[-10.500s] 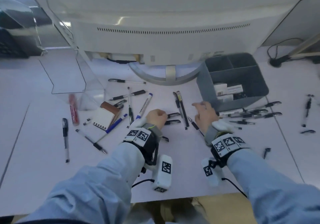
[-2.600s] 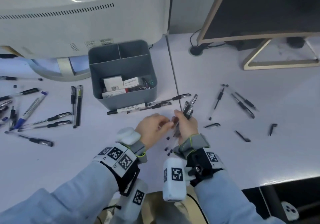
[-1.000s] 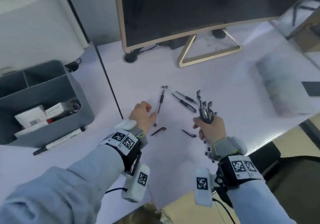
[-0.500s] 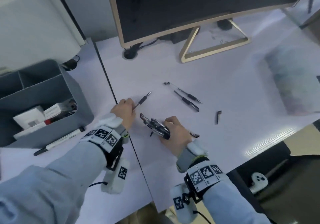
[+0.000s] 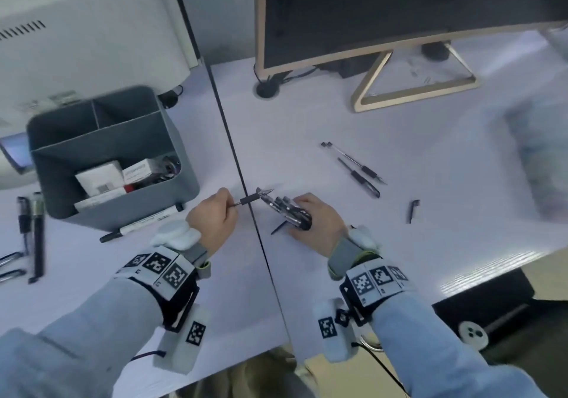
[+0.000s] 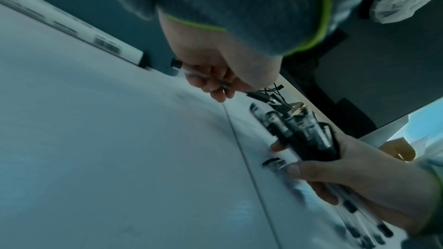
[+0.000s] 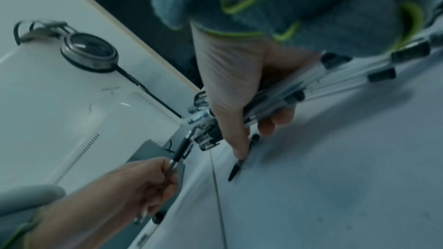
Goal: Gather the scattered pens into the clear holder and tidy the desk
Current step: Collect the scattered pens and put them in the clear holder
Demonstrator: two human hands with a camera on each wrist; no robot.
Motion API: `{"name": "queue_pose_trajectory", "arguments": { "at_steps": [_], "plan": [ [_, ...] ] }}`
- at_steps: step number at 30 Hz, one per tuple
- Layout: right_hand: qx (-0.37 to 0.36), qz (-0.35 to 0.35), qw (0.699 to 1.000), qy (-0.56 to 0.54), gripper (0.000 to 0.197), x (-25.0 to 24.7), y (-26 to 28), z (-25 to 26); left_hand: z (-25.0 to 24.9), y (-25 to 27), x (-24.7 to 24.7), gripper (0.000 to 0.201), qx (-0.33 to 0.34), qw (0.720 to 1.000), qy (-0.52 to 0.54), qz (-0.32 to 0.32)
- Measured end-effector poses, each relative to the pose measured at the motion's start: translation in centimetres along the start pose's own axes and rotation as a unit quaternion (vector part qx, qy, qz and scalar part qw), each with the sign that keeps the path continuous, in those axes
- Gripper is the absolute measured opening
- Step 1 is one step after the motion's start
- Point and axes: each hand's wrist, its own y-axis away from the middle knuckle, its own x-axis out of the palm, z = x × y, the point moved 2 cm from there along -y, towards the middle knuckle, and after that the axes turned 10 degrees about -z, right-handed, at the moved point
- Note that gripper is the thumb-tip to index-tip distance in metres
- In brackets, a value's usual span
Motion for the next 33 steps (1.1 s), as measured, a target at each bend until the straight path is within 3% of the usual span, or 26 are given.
{"name": "queue_pose_trajectory", "arguments": {
  "at_steps": [2,5,7,9,11,14,18,23,27,31,33],
  "plan": [
    [0.001,0.03,0.998,0.062,0.027,0.7,-0.7,-0.5,0.4,0.1,0.3,0.018,0.022,1.0,-0.005,0.014],
    [0.075,0.02,0.994,0.079,0.023,-0.1,-0.9,-1.7,0.7,0.3,0.8,0.049,0.085,0.995,-0.002,0.043],
    [0.158,-0.012,0.983,-0.095,0.013,-1.5,-0.1,-2.8,0.5,0.3,1.3,0.065,0.125,0.99,-0.011,0.061],
    [0.209,-0.024,0.925,-0.318,0.008,-3.2,1.0,-3.3,-0.5,0.1,2.0,0.07,0.152,0.986,-0.016,0.068],
    [0.217,-0.012,0.883,-0.415,0.013,-4.7,1.9,-4.0,-2.1,-0.1,2.9,0.069,0.181,0.981,-0.007,0.071],
    [0.198,0.032,0.899,-0.39,0.014,-5.7,2.6,-4.0,-4.2,-0.4,3.9,0.063,0.221,0.973,0.008,0.064],
    [0.203,0.035,0.9,-0.385,0.011,-5.6,3.5,-4.6,-5.9,0.1,4.6,0.065,0.252,0.966,0.0,0.064],
    [0.183,0.031,0.922,-0.34,0.016,-5.3,3.7,-3.7,-5.6,0.4,4.3,0.084,0.276,0.957,-0.052,0.074],
    [0.152,0.048,0.953,-0.257,0.018,-4.9,3.4,-2.1,-6.2,1.0,3.4,0.076,0.332,0.932,-0.122,0.076],
    [0.143,0.078,0.948,-0.274,0.009,-4.1,3.5,-0.6,-5.0,1.6,2.6,0.063,0.315,0.936,-0.112,0.105],
    [0.14,0.107,0.943,-0.282,0.007,-3.7,3.9,-0.3,-4.5,2.0,2.5,0.052,0.349,0.914,-0.189,0.086]
  ]
}}
